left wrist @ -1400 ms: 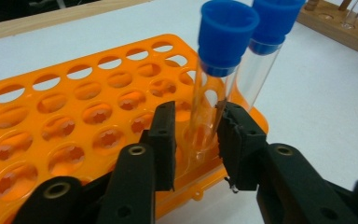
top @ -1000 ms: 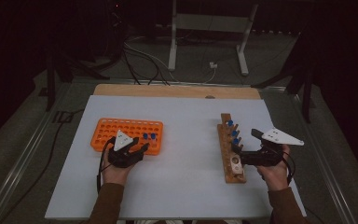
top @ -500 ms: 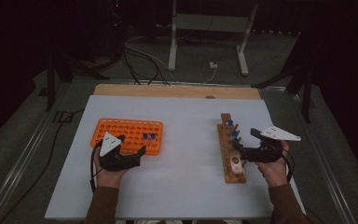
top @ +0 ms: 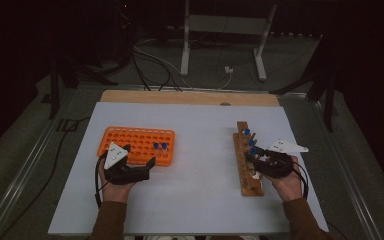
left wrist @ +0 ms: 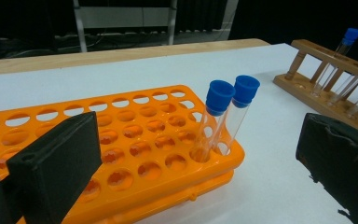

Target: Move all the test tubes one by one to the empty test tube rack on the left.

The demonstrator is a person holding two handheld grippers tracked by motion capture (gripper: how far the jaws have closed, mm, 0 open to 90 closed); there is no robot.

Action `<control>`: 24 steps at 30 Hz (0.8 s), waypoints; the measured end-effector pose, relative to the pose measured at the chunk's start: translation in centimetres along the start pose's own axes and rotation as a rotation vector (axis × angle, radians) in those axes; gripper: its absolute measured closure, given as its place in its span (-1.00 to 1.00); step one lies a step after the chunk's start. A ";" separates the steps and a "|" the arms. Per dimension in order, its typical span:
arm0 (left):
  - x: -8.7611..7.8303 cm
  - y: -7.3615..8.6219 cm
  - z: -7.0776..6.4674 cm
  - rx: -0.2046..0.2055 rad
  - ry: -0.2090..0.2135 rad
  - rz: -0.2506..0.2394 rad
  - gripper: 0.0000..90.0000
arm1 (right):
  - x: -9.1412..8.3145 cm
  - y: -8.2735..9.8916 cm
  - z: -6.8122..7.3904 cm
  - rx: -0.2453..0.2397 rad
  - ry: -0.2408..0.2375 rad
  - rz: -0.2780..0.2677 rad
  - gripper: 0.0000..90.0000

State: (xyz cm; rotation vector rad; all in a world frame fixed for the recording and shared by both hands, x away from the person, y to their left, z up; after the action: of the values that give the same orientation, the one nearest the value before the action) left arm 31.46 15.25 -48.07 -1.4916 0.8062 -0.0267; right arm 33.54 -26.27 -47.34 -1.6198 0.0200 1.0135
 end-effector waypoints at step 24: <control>-0.1 -0.5 -0.8 0.031 -0.014 -0.011 -0.98 | -1.7 -2.1 0.7 -0.049 0.050 -0.046 0.71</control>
State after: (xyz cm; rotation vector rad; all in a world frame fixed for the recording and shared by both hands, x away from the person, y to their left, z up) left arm 31.27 14.54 -47.45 -1.4660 0.7834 -0.0372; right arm 33.15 -25.87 -44.61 -1.6827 -0.0084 0.9440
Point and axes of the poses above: each handheld gripper's, and its own axes: x roughly forward along the jaws, y roughly out of its underside, z roughly to its left, the point moved 4 cm from there along x, roughly forward along the jaws, and after that the axes turned 5 degrees about z, right-handed, at the moved point
